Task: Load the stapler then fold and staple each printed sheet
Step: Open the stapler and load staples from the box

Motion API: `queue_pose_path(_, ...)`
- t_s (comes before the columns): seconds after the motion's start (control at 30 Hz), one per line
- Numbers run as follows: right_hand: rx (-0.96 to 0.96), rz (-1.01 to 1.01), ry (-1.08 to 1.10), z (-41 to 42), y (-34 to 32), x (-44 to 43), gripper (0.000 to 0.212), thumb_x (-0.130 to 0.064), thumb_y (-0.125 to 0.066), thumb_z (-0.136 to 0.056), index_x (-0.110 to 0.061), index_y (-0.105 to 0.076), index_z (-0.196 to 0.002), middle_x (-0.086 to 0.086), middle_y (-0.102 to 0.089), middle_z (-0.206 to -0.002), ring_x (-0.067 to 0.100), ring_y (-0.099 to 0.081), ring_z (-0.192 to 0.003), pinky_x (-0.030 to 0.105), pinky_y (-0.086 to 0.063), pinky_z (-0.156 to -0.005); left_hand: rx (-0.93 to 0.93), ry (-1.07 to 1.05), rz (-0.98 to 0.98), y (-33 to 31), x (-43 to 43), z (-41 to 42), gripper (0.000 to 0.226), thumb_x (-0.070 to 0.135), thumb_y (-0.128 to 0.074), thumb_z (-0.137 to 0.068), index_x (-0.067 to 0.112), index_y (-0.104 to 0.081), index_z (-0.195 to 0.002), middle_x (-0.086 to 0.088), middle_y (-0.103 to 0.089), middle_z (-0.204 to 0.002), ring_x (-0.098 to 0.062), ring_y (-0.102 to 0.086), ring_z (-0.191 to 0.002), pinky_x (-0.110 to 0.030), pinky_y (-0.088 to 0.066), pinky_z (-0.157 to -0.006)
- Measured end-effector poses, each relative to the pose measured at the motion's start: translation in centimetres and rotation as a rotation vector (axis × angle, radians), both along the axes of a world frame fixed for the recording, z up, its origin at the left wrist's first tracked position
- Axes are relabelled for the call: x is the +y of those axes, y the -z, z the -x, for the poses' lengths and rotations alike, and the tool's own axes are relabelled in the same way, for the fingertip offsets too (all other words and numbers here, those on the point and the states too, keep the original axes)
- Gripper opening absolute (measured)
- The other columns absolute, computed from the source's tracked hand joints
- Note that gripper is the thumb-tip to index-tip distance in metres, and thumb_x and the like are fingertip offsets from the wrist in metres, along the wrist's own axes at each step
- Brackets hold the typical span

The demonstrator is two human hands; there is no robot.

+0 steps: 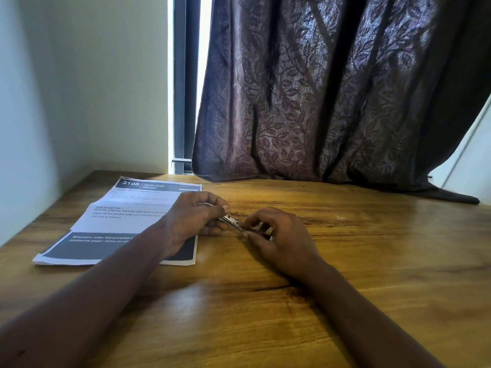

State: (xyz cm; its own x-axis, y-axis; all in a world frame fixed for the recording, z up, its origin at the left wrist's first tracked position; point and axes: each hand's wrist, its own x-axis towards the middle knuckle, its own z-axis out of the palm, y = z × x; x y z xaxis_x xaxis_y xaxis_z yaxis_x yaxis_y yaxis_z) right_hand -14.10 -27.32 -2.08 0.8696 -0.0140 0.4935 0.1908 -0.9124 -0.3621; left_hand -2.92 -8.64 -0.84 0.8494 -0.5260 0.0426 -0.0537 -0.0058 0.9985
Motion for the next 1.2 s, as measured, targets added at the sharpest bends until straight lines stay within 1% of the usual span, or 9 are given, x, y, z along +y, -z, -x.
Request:
queue_pose_path(0.17,0.088,-0.076,0.161,0.5,-0.7,-2.0,0.032,-0.049,-0.078,-0.082,-0.034,-0.067,-0.107,-0.013,-0.068,-0.087,0.002,-0.062,-0.079,0.034,-0.056,-0.070,0.000,-0.101,0.098,-0.2,0.2,-0.4,0.005,0.013,-0.075,-0.090,0.010,-0.074,-0.094,-0.015,-0.079,-0.087,-0.022,-0.077,-0.075,-0.032,-0.064,-0.069)
queue_pose_path(0.3,0.045,-0.293,0.106,0.6,-0.7,-2.3,0.031,-0.036,-0.085,-0.078,-0.033,-0.069,-0.105,-0.006,-0.070,-0.084,0.006,-0.063,-0.072,0.025,-0.051,-0.060,-0.055,-0.167,0.123,-0.6,0.0,-0.1,0.010,0.014,-0.075,-0.091,0.008,-0.074,-0.099,-0.016,-0.079,-0.088,-0.023,-0.078,-0.075,-0.031,-0.063,-0.067)
queue_pose_path(0.5,0.017,-1.030,-0.028,0.9,-1.1,-2.3,0.033,-0.009,-0.084,-0.078,-0.003,-0.070,-0.108,0.015,-0.076,-0.096,0.012,-0.069,-0.073,0.024,-0.058,-0.066,-0.191,-0.288,0.144,-0.9,0.9,-0.2,0.016,0.022,-0.078,-0.088,0.009,-0.072,-0.095,-0.015,-0.079,-0.083,-0.023,-0.077,-0.072,-0.031,-0.063,-0.067)
queue_pose_path(0.6,-0.007,-1.183,-0.133,0.7,-0.6,-1.6,0.032,-0.008,-0.082,-0.079,-0.001,-0.071,-0.108,0.008,-0.074,-0.085,0.011,-0.064,-0.068,0.022,-0.053,-0.062,-0.157,-0.237,0.147,-0.8,0.7,0.5,0.019,0.022,-0.079,-0.087,0.008,-0.071,-0.096,-0.016,-0.079,-0.085,-0.023,-0.077,-0.070,-0.028,-0.063,-0.063)
queue_pose_path(0.73,-0.066,-1.120,-0.179,0.4,-0.3,-0.5,0.026,-0.007,-0.080,-0.082,-0.001,-0.073,-0.106,-0.001,-0.070,-0.076,0.004,-0.060,-0.063,0.018,-0.047,-0.059,-0.107,-0.144,0.161,-0.3,-0.6,2.0,0.023,0.027,-0.079,-0.085,0.007,-0.073,-0.095,-0.015,-0.079,-0.084,-0.021,-0.075,-0.068,-0.027,-0.063,-0.061)
queue_pose_path(0.93,-0.106,-0.838,-0.203,0.2,0.2,0.2,0.021,-0.010,-0.085,-0.077,-0.002,-0.067,-0.083,0.002,-0.069,-0.071,0.011,-0.063,-0.065,0.022,-0.054,-0.065,-0.071,0.028,0.180,-0.2,-2.0,3.4,0.046,0.036,-0.079,-0.077,0.004,-0.074,-0.110,-0.012,-0.080,-0.100,-0.021,-0.078,-0.091,-0.035,-0.063,-0.081)
queue_pose_path(1.07,-0.079,-0.780,-0.133,-0.4,0.6,0.4,0.055,-0.044,-0.092,-0.065,-0.019,-0.063,-0.104,0.010,-0.073,-0.096,0.034,-0.071,-0.083,0.053,-0.060,-0.077,-0.183,0.056,0.151,-0.2,-1.7,3.5,0.043,0.030,-0.083,-0.073,0.011,-0.075,-0.111,-0.008,-0.080,-0.100,-0.024,-0.078,-0.094,-0.041,-0.063,-0.083)
queue_pose_path(1.13,-0.059,-0.771,-0.133,-0.4,0.7,0.4,0.061,-0.051,-0.088,-0.066,-0.028,-0.061,-0.116,-0.002,-0.072,-0.106,0.030,-0.070,-0.088,0.053,-0.061,-0.077,-0.207,0.141,0.167,-0.3,-1.5,3.7,0.036,0.021,-0.083,-0.075,0.013,-0.075,-0.110,-0.007,-0.080,-0.099,-0.021,-0.077,-0.093,-0.034,-0.063,-0.077)
queue_pose_path(1.2,-0.049,-0.730,-0.162,-0.2,0.7,0.3,0.050,-0.035,-0.085,-0.076,-0.025,-0.065,-0.121,-0.004,-0.074,-0.107,0.021,-0.072,-0.091,0.042,-0.062,-0.079,-0.263,0.170,0.154,-0.2,-1.5,3.7,0.038,0.014,-0.085,-0.074,0.014,-0.075,-0.111,-0.007,-0.080,-0.101,-0.022,-0.077,-0.096,-0.034,-0.063,-0.079)
